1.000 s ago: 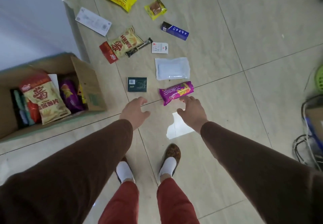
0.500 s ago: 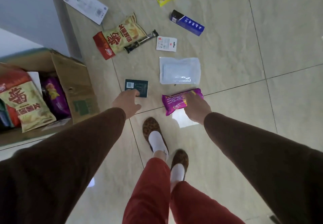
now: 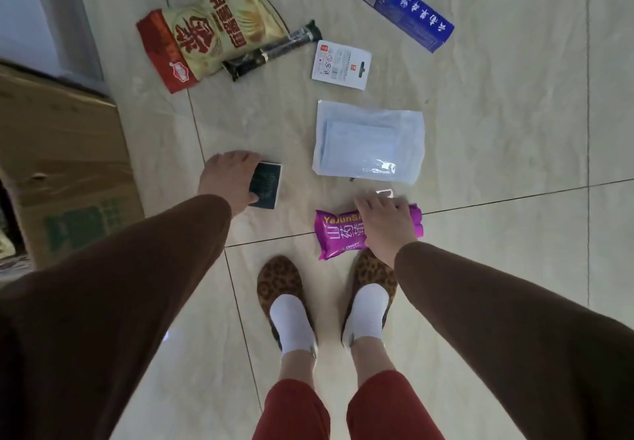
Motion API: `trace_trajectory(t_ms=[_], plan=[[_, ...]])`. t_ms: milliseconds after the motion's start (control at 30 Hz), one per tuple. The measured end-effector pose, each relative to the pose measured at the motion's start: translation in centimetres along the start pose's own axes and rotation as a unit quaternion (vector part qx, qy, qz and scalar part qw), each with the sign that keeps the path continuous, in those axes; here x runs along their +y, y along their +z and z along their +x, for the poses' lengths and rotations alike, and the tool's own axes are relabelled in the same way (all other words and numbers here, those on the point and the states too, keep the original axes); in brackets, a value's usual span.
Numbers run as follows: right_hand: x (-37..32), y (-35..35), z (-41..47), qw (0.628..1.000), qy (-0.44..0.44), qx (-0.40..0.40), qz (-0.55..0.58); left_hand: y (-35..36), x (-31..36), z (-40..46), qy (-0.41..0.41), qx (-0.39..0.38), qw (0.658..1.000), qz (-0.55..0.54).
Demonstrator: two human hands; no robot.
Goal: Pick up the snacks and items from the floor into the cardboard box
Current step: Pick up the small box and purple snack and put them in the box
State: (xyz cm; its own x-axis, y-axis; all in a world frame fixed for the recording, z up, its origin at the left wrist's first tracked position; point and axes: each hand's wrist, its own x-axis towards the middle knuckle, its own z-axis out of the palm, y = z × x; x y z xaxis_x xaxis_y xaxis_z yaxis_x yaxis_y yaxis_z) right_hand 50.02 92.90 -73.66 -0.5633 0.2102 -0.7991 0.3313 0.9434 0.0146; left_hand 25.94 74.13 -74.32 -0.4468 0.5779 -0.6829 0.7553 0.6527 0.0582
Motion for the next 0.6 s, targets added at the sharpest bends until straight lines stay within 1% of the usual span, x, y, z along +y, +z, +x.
trace_trajectory(t_ms=[67, 133, 233, 300, 367, 400, 500, 567, 600], plan=[[0.1, 0.5, 0.1, 1.000, 0.005, -0.014, 0.003, 0.7, 0.6, 0.1, -0.022, 0.004, 0.999, 0.039], [0.6, 0.3, 0.3, 0.999, 0.016, -0.024, 0.025, 1.0, 1.2, -0.1, -0.050, -0.007, 0.997, 0.066], [1.7, -1.6, 1.0, 0.992, 0.025, -0.014, 0.124, 0.8, 1.6, -0.3, -0.090, -0.060, 0.992, 0.069], [2.7, -3.4, 1.4, 0.984, 0.017, 0.003, 0.179, 0.1, 1.7, -0.3, -0.096, -0.071, 0.992, 0.052], [3.7, -5.5, 1.8, 0.982, 0.007, 0.018, 0.189, -1.7, 1.9, 0.2, -0.087, -0.044, 0.995, 0.023], [4.1, -6.4, 2.0, 0.982, 0.004, 0.024, 0.187, -3.1, 2.1, 0.7, -0.082, -0.018, 0.997, -0.001], [5.5, -8.7, 3.1, 0.981, 0.000, 0.041, 0.189, -8.1, 3.0, 3.9, -0.075, 0.066, 0.988, -0.116], [6.3, -9.9, 4.4, 0.983, -0.011, 0.050, 0.177, -11.1, 3.8, 7.1, -0.056, 0.084, 0.981, -0.164], [6.6, -10.3, 5.1, 0.985, -0.022, 0.053, 0.162, -12.4, 4.3, 8.7, -0.035, 0.079, 0.981, -0.173]])
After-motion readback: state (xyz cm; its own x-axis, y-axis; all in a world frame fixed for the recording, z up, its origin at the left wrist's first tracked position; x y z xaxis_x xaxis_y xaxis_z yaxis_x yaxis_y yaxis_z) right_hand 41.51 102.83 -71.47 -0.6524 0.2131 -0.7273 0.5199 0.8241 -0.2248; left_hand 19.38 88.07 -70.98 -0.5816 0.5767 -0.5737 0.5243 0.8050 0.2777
